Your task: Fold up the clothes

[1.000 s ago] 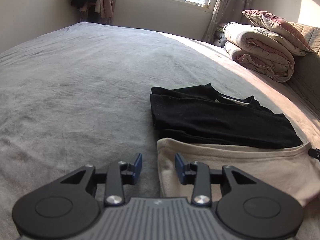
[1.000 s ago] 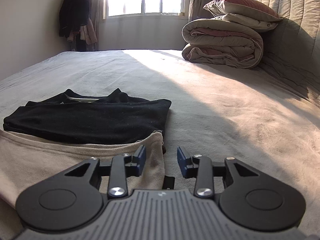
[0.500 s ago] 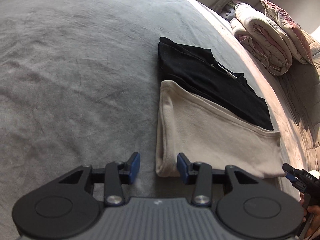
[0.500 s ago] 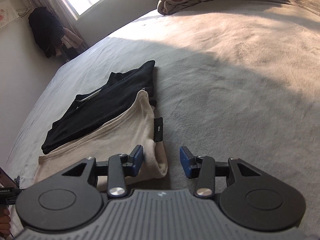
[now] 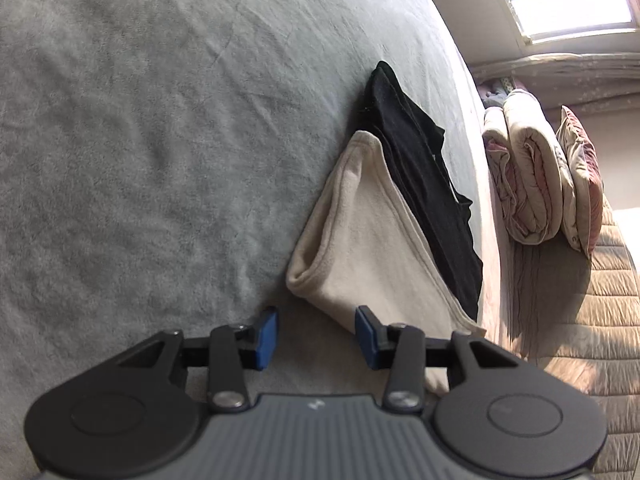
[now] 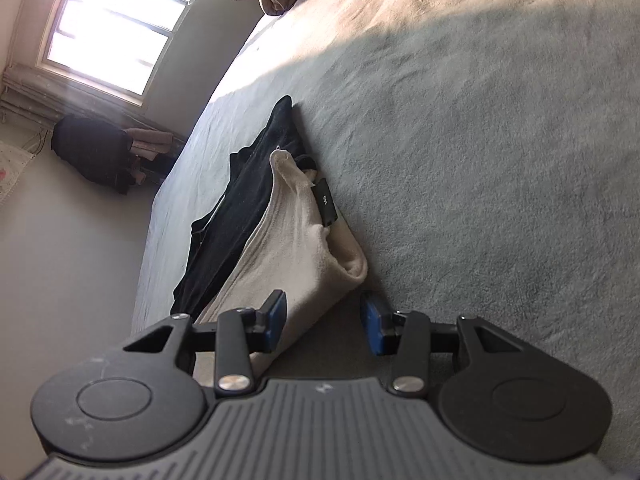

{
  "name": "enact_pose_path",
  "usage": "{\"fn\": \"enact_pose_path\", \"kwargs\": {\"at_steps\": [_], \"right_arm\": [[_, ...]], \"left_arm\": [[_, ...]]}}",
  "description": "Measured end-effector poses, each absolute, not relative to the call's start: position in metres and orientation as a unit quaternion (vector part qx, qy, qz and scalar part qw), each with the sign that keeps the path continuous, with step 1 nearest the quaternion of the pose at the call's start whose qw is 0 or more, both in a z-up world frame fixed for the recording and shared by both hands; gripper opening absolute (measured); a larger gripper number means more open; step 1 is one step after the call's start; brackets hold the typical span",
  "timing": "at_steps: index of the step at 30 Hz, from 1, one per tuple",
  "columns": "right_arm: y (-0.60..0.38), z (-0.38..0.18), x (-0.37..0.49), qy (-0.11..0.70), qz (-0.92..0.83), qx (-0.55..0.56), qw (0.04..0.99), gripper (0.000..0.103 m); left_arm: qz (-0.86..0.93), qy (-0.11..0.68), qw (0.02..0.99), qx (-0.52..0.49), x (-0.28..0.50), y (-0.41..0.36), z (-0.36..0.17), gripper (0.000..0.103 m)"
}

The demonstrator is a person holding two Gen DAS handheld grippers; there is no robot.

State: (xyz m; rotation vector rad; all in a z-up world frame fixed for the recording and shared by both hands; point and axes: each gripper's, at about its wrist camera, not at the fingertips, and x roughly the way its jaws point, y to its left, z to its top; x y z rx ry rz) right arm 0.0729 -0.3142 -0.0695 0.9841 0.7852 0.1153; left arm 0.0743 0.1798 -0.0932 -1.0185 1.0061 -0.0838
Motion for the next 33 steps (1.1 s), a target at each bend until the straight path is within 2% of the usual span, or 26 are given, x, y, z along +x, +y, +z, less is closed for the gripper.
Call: {"fn": "enact_pose_path", "kwargs": {"at_steps": [4, 5, 6, 8, 10, 12, 33], "right_arm": [[-0.311, -0.074, 0.078, 0.34, 0.034, 0.479, 0.808, 0.045], [-0.312, -0.076, 0.079, 0.333, 0.027, 0.485, 0.808, 0.04], [-0.312, -0.077, 0.08, 0.326, 0.021, 0.49, 0.808, 0.037], [-0.315, -0.081, 0.08, 0.315, 0.008, 0.505, 0.804, 0.024], [-0.319, -0.087, 0.08, 0.303, -0.008, 0.528, 0.793, 0.017], [-0.322, -0.089, 0.078, 0.293, -0.02, 0.545, 0.785, 0.013], [-0.315, -0.053, 0.038, 0.297, -0.028, 0.552, 0.779, 0.012]], "left_arm": [[-0.006, 0.408, 0.767, -0.496, 0.069, 0.167, -0.101, 0.042], [0.001, 0.399, 0.77, -0.498, 0.07, 0.164, -0.101, 0.041], [0.007, 0.391, 0.773, -0.5, 0.07, 0.162, -0.102, 0.037], [0.023, 0.383, 0.778, -0.498, 0.073, 0.158, -0.103, 0.028], [0.037, 0.381, 0.775, -0.502, 0.079, 0.159, -0.107, 0.009], [0.044, 0.38, 0.766, -0.516, 0.081, 0.164, -0.108, 0.007], [0.041, 0.393, 0.78, -0.485, 0.047, 0.195, -0.062, 0.005]]}}
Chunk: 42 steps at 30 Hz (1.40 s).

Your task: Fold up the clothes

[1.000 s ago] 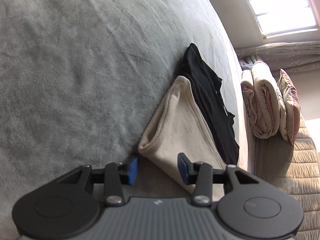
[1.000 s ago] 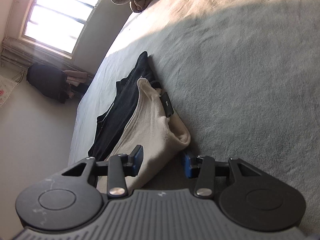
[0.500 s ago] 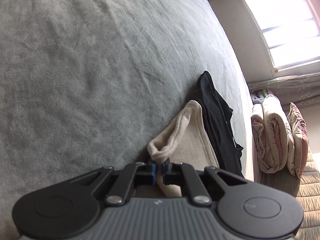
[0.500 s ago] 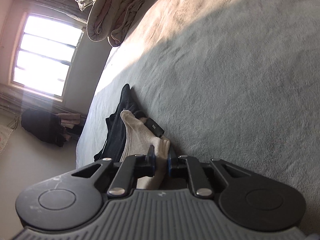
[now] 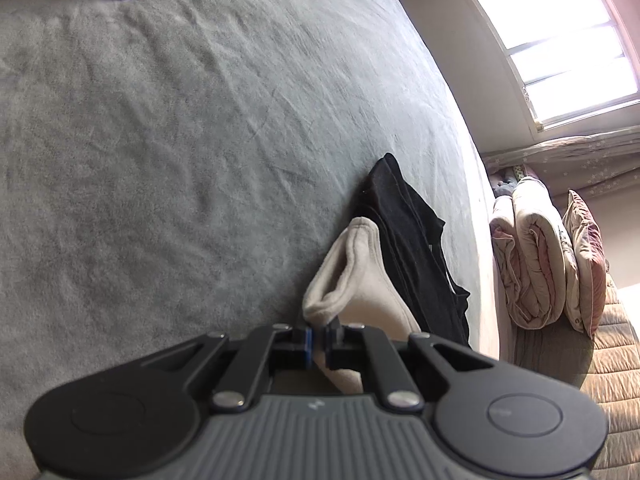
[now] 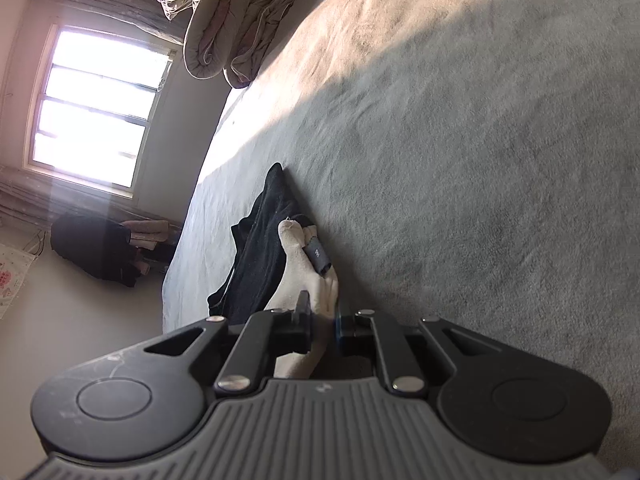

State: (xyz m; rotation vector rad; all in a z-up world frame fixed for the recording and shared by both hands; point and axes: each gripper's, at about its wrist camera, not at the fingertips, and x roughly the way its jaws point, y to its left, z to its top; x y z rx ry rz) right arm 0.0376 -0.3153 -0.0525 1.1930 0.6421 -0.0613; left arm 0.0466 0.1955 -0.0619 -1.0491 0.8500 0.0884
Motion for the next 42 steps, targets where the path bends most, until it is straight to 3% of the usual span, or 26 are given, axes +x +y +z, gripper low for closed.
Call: {"fn": "enact_pose_path", "kwargs": {"at_steps": [15, 20, 24, 26, 27, 39, 42], "right_arm": [[-0.312, -0.047, -0.009, 0.352, -0.03, 0.515, 0.781, 0.012], [-0.309, -0.06, -0.002, 0.364, -0.041, 0.494, 0.788, 0.013], [-0.311, -0.047, -0.004, 0.357, -0.058, 0.46, 0.811, 0.025], [-0.316, -0.04, -0.008, 0.345, -0.069, 0.447, 0.822, 0.043], [-0.317, -0.037, -0.007, 0.339, -0.068, 0.444, 0.827, 0.046], [-0.262, -0.025, 0.039, 0.311, -0.005, 0.226, 0.923, 0.046], [-0.257, -0.039, 0.046, 0.299, -0.001, 0.19, 0.935, 0.046]], "left_arm": [[0.014, 0.452, 0.784, -0.426, -0.003, 0.2, -0.068, 0.006], [-0.011, 0.473, 0.792, -0.386, 0.006, 0.198, -0.081, 0.014], [-0.013, 0.48, 0.797, -0.365, 0.011, 0.208, -0.069, 0.027], [-0.019, 0.473, 0.806, -0.355, 0.013, 0.214, -0.064, 0.04], [-0.021, 0.47, 0.81, -0.351, 0.018, 0.214, -0.062, 0.041], [-0.015, 0.434, 0.861, -0.265, 0.072, 0.185, -0.061, 0.039], [-0.019, 0.41, 0.876, -0.253, 0.069, 0.184, -0.063, 0.025]]}}
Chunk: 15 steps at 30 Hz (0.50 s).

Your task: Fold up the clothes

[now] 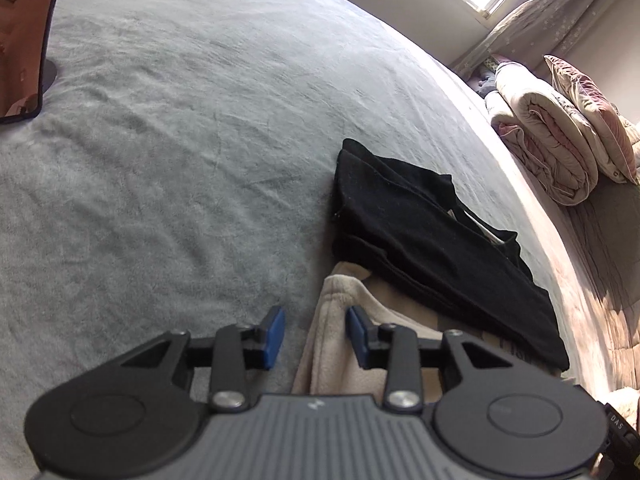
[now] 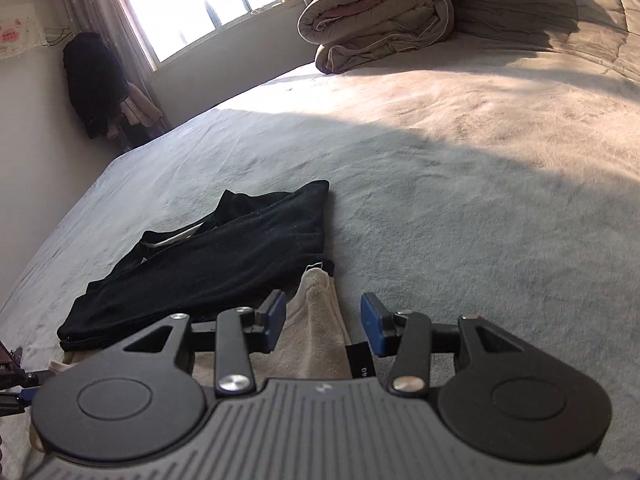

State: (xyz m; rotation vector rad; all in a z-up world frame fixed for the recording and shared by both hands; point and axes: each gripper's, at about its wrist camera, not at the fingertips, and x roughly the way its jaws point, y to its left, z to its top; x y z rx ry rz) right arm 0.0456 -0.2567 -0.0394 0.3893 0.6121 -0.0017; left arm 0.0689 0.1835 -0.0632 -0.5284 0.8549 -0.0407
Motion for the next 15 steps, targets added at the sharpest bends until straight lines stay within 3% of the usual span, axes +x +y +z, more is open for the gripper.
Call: {"fn": "enact_pose_path", "kwargs": {"at_steps": [1, 2, 3, 4, 10, 15], "right_arm": [[-0.256, -0.044, 0.045, 0.292, 0.001, 0.184, 0.938, 0.046], [-0.255, -0.047, 0.044, 0.284, 0.002, 0.177, 0.942, 0.038], [-0.253, -0.05, 0.042, 0.276, 0.001, 0.169, 0.946, 0.028], [-0.251, -0.052, 0.04, 0.27, -0.002, 0.16, 0.95, 0.011], [-0.241, -0.046, 0.021, 0.207, -0.023, 0.115, 0.971, 0.009], [-0.24, -0.053, 0.028, 0.216, -0.035, 0.107, 0.97, 0.009]], "left_arm": [[-0.025, 0.402, 0.88, -0.254, 0.067, 0.184, -0.064, 0.013], [-0.027, 0.392, 0.884, -0.253, 0.064, 0.183, -0.064, 0.009], [-0.028, 0.383, 0.888, -0.252, 0.061, 0.181, -0.064, 0.009], [-0.029, 0.37, 0.896, -0.243, 0.058, 0.179, -0.062, 0.008], [-0.035, 0.271, 0.944, -0.182, 0.028, 0.165, -0.049, 0.008], [0.001, 0.307, 0.939, -0.151, 0.039, 0.159, -0.065, 0.009]]}}
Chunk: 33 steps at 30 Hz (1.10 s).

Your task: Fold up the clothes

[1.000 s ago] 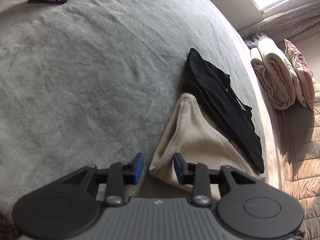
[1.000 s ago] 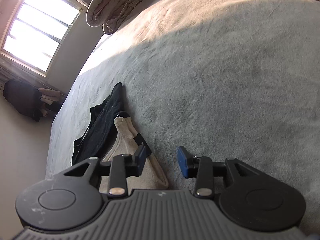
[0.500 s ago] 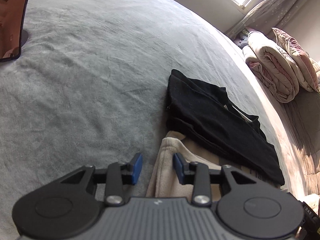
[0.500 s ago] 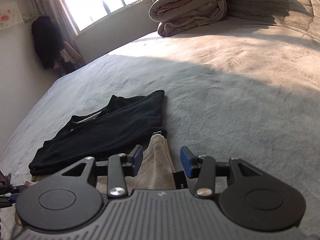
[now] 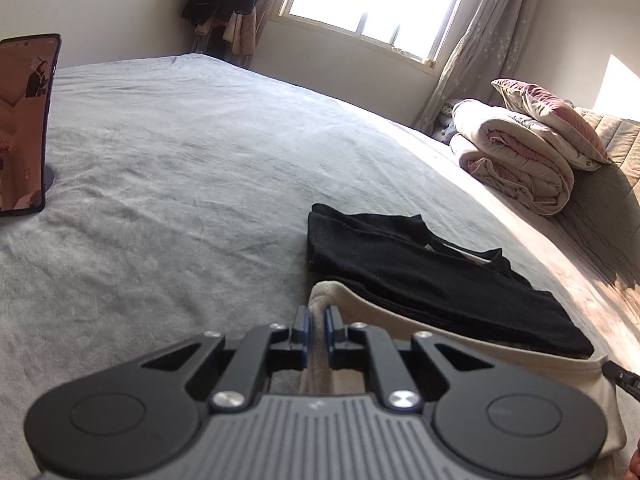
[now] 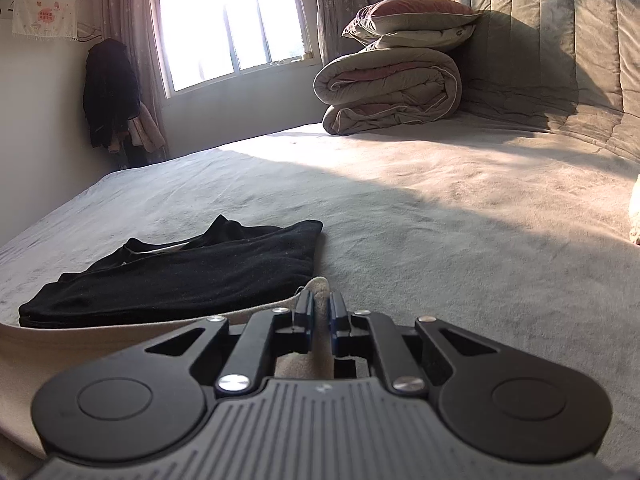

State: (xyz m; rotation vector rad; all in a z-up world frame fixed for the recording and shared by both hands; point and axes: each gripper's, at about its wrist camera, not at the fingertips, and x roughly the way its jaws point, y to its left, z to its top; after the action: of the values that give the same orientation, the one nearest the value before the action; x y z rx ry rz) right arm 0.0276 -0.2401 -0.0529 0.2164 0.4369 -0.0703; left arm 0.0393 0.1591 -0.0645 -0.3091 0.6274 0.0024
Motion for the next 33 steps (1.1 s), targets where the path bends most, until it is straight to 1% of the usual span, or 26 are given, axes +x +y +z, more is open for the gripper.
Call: {"fn": "enact_pose_path", "kwargs": {"at_steps": [1, 4, 5, 6, 7, 8, 9, 12, 13, 16, 17, 19, 21, 23, 24, 26, 28, 33], "right_arm": [[-0.24, -0.056, 0.031, 0.227, -0.038, 0.106, 0.967, 0.009], [-0.242, -0.061, 0.039, 0.251, -0.041, 0.11, 0.961, 0.01], [-0.243, -0.059, 0.039, 0.249, -0.041, 0.113, 0.961, 0.021], [-0.243, -0.057, 0.036, 0.245, -0.044, 0.113, 0.962, 0.024], [-0.243, -0.054, 0.034, 0.24, -0.046, 0.113, 0.963, 0.032], [-0.244, -0.051, 0.032, 0.236, -0.049, 0.114, 0.964, 0.037], [-0.243, -0.048, 0.03, 0.23, -0.05, 0.113, 0.965, 0.039], [-0.236, -0.039, 0.024, 0.211, -0.035, 0.099, 0.972, 0.041], [-0.232, -0.038, 0.023, 0.209, -0.025, 0.093, 0.973, 0.041], [-0.22, -0.046, 0.029, 0.229, 0.005, 0.066, 0.971, 0.041], [-0.217, -0.05, 0.032, 0.239, 0.011, 0.06, 0.969, 0.041], [-0.219, -0.059, 0.038, 0.261, 0.006, 0.064, 0.963, 0.041], [-0.222, -0.061, 0.04, 0.266, 0.007, 0.071, 0.961, 0.041], [-0.221, -0.06, 0.04, 0.268, 0.011, 0.068, 0.961, 0.044], [-0.221, -0.059, 0.039, 0.267, 0.014, 0.068, 0.961, 0.045], [-0.219, -0.056, 0.038, 0.268, 0.021, 0.069, 0.961, 0.052], [-0.219, -0.05, 0.038, 0.271, 0.029, 0.075, 0.959, 0.056], [-0.235, -0.029, 0.038, 0.299, 0.044, 0.142, 0.943, 0.058]], "left_arm": [[0.008, 0.323, 0.935, -0.143, 0.043, 0.158, -0.069, 0.012], [0.015, 0.321, 0.939, -0.121, 0.044, 0.152, -0.068, 0.018], [0.019, 0.317, 0.941, -0.113, 0.042, 0.15, -0.065, 0.021], [0.026, 0.31, 0.944, -0.107, 0.04, 0.15, -0.062, 0.031], [0.031, 0.296, 0.949, -0.106, 0.036, 0.15, -0.058, 0.037], [0.037, 0.281, 0.953, -0.105, 0.032, 0.151, -0.054, 0.037], [0.035, 0.268, 0.957, -0.105, 0.028, 0.151, -0.05, 0.037], [-0.001, 0.241, 0.964, -0.109, 0.02, 0.148, -0.044, 0.038], [-0.017, 0.245, 0.964, -0.102, 0.021, 0.143, -0.044, 0.038], [-0.021, 0.288, 0.955, -0.066, 0.032, 0.13, -0.057, 0.038], [-0.012, 0.312, 0.948, -0.054, 0.039, 0.126, -0.066, 0.038], [-0.008, 0.318, 0.946, -0.055, 0.042, 0.126, -0.072, 0.039], [-0.006, 0.319, 0.946, -0.058, 0.044, 0.126, -0.075, 0.04], [-0.009, 0.32, 0.945, -0.063, 0.043, 0.128, -0.075, 0.04], [-0.01, 0.325, 0.943, -0.068, 0.043, 0.13, -0.073, 0.041], [-0.012, 0.336, 0.939, -0.079, 0.046, 0.134, -0.068, 0.043], [-0.016, 0.358, 0.928, -0.105, 0.051, 0.142, -0.063, 0.047], [-0.019, 0.422, 0.884, -0.201, 0.058, 0.175, -0.048, 0.05]]}}
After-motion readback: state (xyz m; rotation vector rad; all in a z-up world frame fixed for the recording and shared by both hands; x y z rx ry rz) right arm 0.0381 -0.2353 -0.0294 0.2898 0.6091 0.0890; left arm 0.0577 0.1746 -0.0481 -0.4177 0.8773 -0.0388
